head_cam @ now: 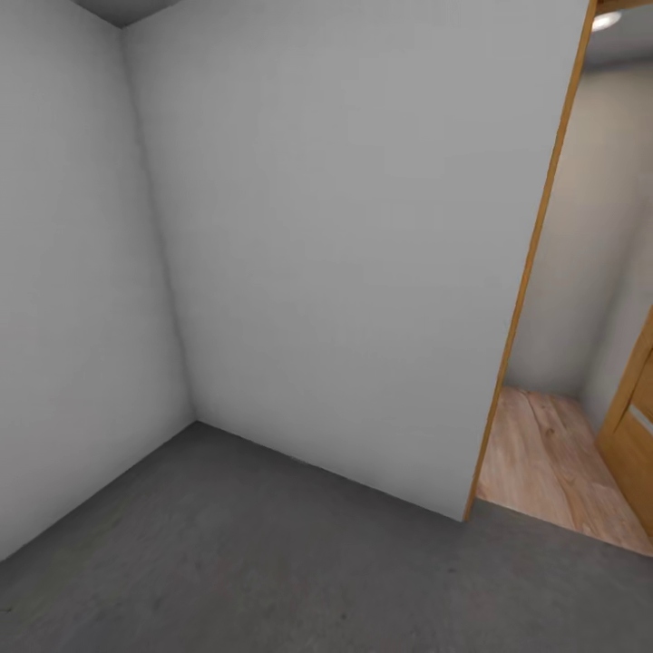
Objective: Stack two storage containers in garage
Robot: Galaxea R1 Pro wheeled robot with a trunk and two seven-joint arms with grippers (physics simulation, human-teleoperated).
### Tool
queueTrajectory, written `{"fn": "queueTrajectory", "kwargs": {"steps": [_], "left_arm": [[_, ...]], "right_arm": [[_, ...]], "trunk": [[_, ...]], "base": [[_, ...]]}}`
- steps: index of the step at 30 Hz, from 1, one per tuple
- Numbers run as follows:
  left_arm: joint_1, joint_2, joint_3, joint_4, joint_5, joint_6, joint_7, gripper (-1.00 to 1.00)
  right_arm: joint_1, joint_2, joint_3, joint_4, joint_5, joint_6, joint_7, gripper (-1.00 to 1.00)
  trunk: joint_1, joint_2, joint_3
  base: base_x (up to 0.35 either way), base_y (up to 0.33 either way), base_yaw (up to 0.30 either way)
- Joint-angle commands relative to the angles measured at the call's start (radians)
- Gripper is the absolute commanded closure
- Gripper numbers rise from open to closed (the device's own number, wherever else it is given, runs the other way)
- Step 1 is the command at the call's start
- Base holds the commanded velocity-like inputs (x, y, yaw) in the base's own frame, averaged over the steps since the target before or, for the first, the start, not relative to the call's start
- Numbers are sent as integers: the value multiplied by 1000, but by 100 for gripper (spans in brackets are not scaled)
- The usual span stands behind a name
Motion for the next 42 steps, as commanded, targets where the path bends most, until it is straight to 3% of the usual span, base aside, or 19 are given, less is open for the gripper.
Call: {"fn": "queueTrajectory", "kwargs": {"steps": [1,42], "left_arm": [[-1,0,-3,0,7,-3,1,-100],[-1,0,-3,0,7,-3,2,-100]], "right_arm": [[-1,1,8,3,-9,-6,0,-100],[2,1,10,3,-7,-12,-2,-100]], "trunk": [[0,-1,-1],[0,-1,-1]], "base": [[0,0,-283],[0,0,-272]]}}
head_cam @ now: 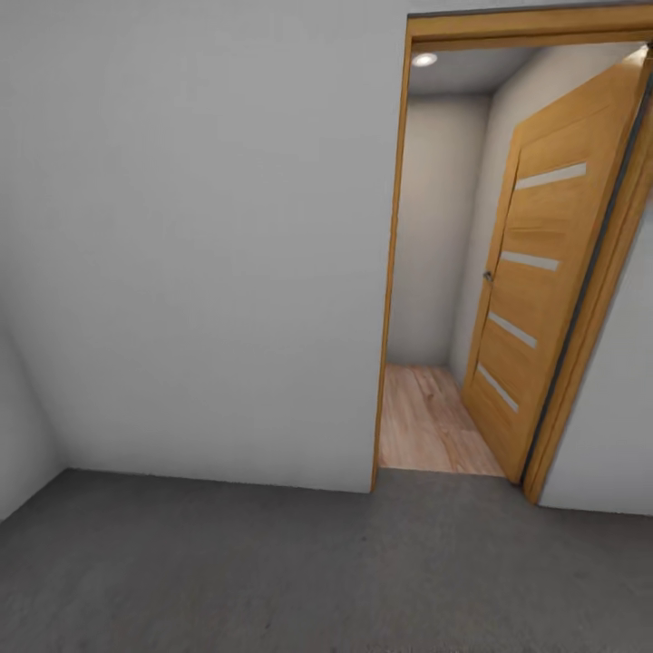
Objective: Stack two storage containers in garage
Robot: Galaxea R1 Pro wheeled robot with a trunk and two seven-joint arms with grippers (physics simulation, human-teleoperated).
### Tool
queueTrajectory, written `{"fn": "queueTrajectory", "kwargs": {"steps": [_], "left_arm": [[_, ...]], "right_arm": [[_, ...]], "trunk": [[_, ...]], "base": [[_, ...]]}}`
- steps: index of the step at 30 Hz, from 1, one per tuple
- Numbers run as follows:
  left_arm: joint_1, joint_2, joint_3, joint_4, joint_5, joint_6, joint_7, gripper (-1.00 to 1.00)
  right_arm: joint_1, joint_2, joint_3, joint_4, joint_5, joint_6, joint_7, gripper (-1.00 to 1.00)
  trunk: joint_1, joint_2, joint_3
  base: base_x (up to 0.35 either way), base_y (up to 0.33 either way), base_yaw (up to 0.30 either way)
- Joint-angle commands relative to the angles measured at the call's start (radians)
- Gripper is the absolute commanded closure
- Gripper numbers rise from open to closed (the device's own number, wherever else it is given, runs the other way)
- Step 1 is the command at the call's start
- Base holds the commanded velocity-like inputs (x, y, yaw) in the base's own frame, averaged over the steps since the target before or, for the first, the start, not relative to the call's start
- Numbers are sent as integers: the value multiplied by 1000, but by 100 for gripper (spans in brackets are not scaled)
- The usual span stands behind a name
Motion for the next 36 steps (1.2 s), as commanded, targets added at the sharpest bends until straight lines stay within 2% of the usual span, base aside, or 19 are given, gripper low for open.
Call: {"fn": "queueTrajectory", "kwargs": {"steps": [1,36], "left_arm": [[0,0,-3,0,7,-3,1,-100],[0,0,-3,0,7,-3,1,-100]], "right_arm": [[-1,0,8,3,-9,-6,0,-100],[-1,-3,8,3,-7,-6,0,-100]], "trunk": [[0,-1,-1],[0,-1,-1]], "base": [[0,0,-271],[0,0,-271]]}}
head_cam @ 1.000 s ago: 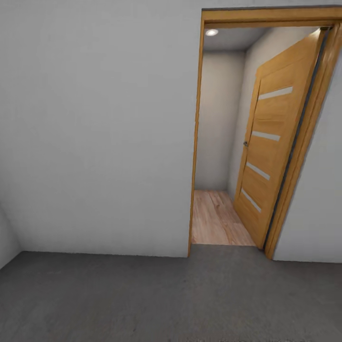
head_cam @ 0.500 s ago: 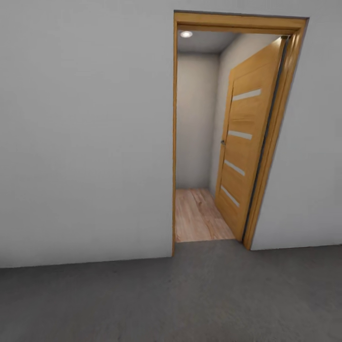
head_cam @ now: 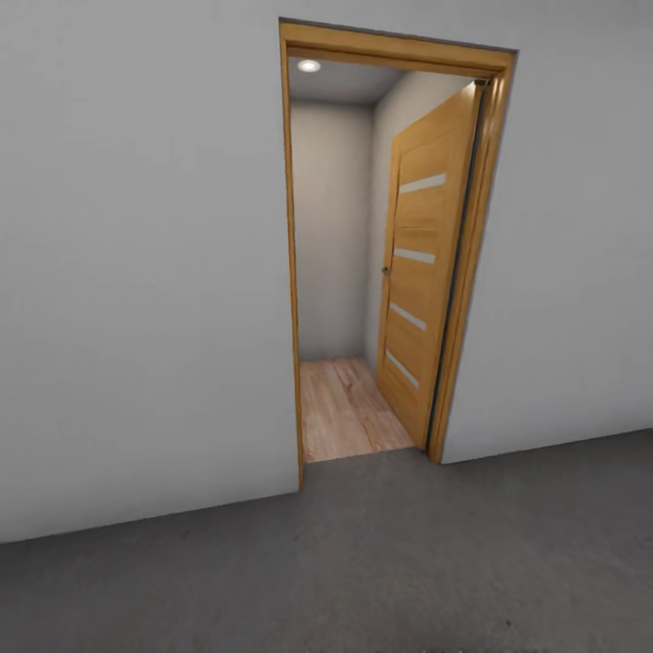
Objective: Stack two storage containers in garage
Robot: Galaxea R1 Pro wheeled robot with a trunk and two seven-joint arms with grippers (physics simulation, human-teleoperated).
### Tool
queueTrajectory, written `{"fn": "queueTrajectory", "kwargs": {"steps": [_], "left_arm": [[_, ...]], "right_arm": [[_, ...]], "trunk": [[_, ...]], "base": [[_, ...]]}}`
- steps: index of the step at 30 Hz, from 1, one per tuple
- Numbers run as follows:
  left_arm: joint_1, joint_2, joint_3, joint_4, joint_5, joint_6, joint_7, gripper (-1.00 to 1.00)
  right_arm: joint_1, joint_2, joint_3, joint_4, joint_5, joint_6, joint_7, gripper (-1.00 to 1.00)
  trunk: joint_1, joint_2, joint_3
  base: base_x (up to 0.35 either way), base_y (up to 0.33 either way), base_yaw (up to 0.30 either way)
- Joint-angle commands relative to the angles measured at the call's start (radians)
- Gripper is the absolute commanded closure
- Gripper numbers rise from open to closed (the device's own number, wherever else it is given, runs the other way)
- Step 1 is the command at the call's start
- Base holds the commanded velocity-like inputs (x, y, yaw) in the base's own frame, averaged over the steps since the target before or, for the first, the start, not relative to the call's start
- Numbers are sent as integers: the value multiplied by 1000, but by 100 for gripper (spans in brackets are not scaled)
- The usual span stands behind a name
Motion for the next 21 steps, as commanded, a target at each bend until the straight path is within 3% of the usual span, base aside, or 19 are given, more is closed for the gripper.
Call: {"fn": "queueTrajectory", "kwargs": {"steps": [1,21], "left_arm": [[-1,0,-3,0,7,-3,1,-100],[-1,0,-3,0,7,-3,1,-100]], "right_arm": [[-2,0,9,3,-9,-6,0,-100],[-1,3,9,3,-6,-3,0,-100]], "trunk": [[0,-1,-1],[0,-1,-1]], "base": [[0,0,-271],[0,0,-243]]}}
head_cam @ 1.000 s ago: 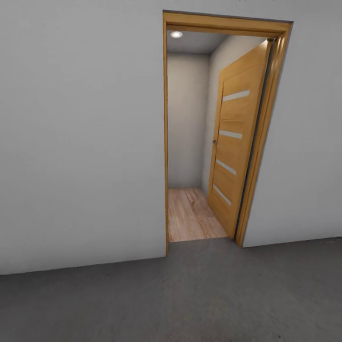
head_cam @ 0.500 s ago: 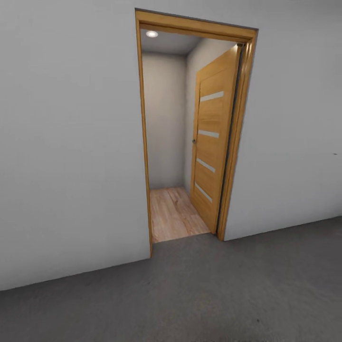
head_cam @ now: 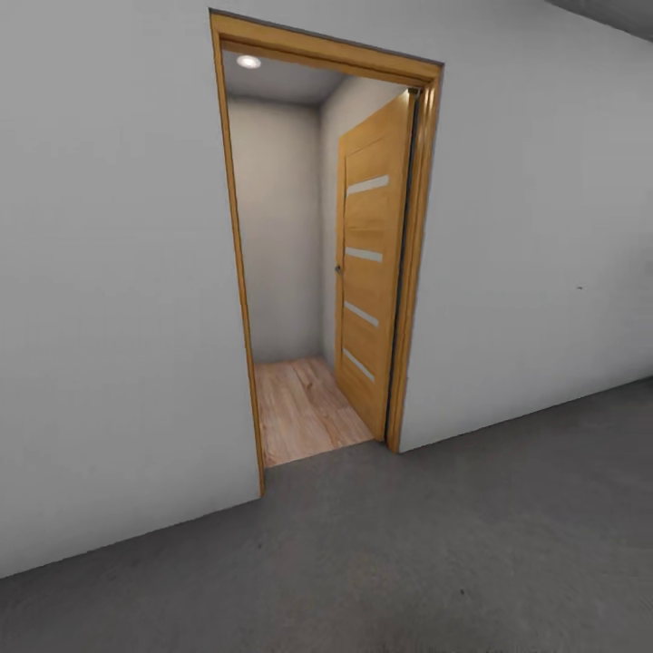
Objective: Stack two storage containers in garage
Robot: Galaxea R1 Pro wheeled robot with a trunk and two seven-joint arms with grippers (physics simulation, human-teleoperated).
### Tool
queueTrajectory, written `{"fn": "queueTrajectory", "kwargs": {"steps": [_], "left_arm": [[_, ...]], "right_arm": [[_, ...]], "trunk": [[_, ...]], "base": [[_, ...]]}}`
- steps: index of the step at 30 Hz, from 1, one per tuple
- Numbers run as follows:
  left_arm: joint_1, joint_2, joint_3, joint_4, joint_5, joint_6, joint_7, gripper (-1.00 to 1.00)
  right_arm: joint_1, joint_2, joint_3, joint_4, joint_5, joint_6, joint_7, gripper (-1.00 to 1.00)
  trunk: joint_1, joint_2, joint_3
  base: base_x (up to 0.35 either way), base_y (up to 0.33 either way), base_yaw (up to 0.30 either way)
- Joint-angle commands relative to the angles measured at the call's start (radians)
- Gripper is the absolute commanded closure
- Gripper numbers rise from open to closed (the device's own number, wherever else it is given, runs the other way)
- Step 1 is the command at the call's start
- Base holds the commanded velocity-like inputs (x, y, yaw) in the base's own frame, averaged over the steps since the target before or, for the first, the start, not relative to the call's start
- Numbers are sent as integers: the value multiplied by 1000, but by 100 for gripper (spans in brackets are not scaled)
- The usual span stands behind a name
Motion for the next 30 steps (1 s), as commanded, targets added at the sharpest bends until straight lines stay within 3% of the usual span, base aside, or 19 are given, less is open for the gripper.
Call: {"fn": "queueTrajectory", "kwargs": {"steps": [1,20,30], "left_arm": [[0,0,-3,0,7,-3,1,-100],[0,-3,3,2,13,-1,-7,-100],[0,-6,3,2,9,15,-9,-100]], "right_arm": [[-2,1,8,3,-9,-6,0,-100],[-2,-4,7,3,-12,-8,0,-100],[-2,-7,10,2,-6,-9,1,-100]], "trunk": [[0,-1,-1],[0,-1,-1],[0,-1,-1]], "base": [[0,0,-224],[0,0,-229],[184,-54,-28]]}}
